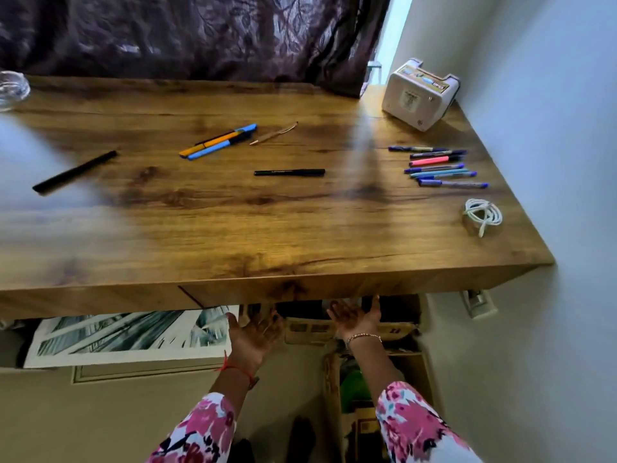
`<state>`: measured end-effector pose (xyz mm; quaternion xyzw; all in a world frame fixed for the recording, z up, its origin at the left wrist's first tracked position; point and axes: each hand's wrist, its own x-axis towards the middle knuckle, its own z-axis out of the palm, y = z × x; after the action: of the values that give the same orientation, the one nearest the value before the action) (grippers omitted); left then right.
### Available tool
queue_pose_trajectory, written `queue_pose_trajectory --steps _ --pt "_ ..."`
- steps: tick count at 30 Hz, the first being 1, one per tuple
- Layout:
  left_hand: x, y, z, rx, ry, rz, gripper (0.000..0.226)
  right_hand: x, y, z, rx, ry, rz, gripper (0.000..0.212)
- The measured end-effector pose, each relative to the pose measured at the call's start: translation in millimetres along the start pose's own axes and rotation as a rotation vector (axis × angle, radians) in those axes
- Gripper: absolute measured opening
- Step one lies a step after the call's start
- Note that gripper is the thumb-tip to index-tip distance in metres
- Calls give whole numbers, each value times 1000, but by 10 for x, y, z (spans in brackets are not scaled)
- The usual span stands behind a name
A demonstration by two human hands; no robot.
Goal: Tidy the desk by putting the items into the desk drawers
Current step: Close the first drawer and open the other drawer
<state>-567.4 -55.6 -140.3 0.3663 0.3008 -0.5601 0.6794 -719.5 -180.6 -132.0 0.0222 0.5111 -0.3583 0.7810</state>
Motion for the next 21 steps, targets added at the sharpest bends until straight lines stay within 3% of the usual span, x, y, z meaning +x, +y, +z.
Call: queue_pose_trajectory --steps 6,21 --pt "169 -33 164 -142 -94 81 61 170 -140 58 92 -1 16 71" --pt "-126 -254 56 -68 -3 126 50 -90 -81 -368 -31 -12 33 75"
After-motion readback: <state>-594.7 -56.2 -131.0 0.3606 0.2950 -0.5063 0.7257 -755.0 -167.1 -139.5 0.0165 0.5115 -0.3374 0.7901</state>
